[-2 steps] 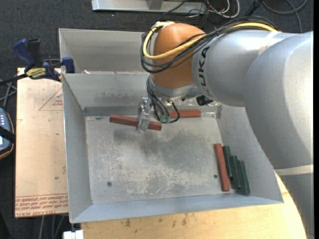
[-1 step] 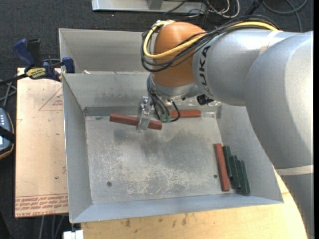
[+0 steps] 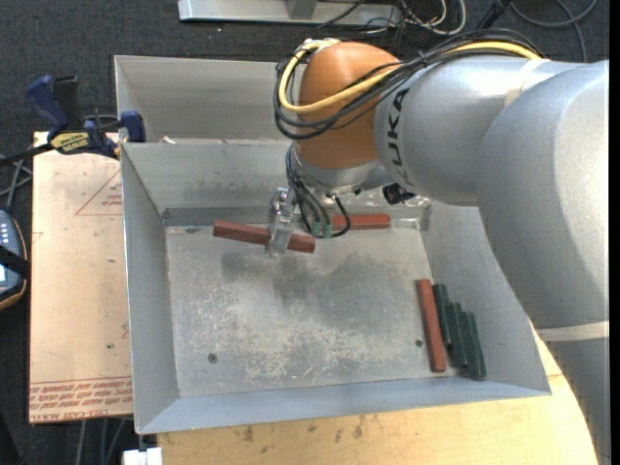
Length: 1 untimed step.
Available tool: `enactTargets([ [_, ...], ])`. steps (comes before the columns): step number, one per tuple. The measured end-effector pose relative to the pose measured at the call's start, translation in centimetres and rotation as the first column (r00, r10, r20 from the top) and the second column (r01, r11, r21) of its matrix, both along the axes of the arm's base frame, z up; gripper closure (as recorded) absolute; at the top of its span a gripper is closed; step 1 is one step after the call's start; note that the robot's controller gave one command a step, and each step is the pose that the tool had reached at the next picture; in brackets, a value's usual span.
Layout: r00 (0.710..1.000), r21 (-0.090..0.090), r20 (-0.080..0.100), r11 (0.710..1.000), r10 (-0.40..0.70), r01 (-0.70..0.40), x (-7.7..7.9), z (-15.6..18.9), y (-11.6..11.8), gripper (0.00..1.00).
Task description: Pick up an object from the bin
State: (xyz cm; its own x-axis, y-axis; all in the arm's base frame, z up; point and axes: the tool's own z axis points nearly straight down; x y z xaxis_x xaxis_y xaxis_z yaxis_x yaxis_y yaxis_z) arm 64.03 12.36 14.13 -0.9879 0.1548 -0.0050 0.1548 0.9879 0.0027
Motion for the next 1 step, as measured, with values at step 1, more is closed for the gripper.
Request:
enactTargets([
  [1,1.000,-0.001,-0.007,1.000,0.000,0.000,-0.10,2.04,-0.01,1.00],
])
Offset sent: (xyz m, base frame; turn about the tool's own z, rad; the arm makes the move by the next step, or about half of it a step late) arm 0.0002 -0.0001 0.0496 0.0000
